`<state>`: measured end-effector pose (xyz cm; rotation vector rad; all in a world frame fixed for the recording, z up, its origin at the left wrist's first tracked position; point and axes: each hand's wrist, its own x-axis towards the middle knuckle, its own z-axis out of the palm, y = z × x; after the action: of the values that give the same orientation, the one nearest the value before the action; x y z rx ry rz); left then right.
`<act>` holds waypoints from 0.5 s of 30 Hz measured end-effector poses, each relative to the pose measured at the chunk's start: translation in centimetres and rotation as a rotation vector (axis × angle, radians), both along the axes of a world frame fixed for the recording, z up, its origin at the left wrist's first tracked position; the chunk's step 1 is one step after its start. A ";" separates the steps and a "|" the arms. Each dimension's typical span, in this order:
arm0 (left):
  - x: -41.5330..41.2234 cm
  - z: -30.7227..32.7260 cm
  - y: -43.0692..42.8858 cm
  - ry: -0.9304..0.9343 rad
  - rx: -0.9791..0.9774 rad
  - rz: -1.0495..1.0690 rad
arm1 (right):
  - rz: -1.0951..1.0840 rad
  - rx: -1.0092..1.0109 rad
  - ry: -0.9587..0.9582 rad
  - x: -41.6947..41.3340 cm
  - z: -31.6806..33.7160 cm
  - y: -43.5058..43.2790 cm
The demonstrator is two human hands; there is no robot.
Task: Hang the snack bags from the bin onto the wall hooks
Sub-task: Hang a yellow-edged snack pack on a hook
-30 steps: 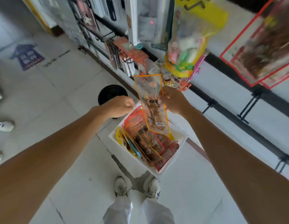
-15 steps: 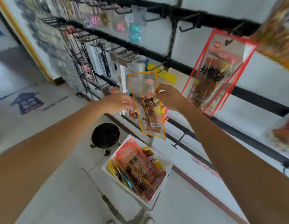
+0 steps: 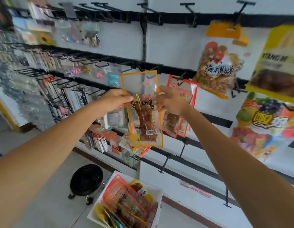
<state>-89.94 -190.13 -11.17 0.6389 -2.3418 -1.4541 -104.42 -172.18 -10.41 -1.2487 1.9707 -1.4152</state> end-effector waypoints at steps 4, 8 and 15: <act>-1.0 2.0 0.8 0.075 0.054 -0.093 | -0.098 -0.049 0.005 0.7 1.7 2.3; -2.5 3.4 3.1 0.133 0.077 -0.179 | -0.197 -0.083 0.058 1.3 2.4 5.1; -5.2 4.2 9.0 0.226 0.105 -0.333 | -0.495 -0.087 0.097 1.4 3.0 11.3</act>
<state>-95.18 -181.11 -6.94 0.0978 -2.2808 -1.6965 -103.01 -160.85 -7.41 -0.9098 2.4237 -1.7057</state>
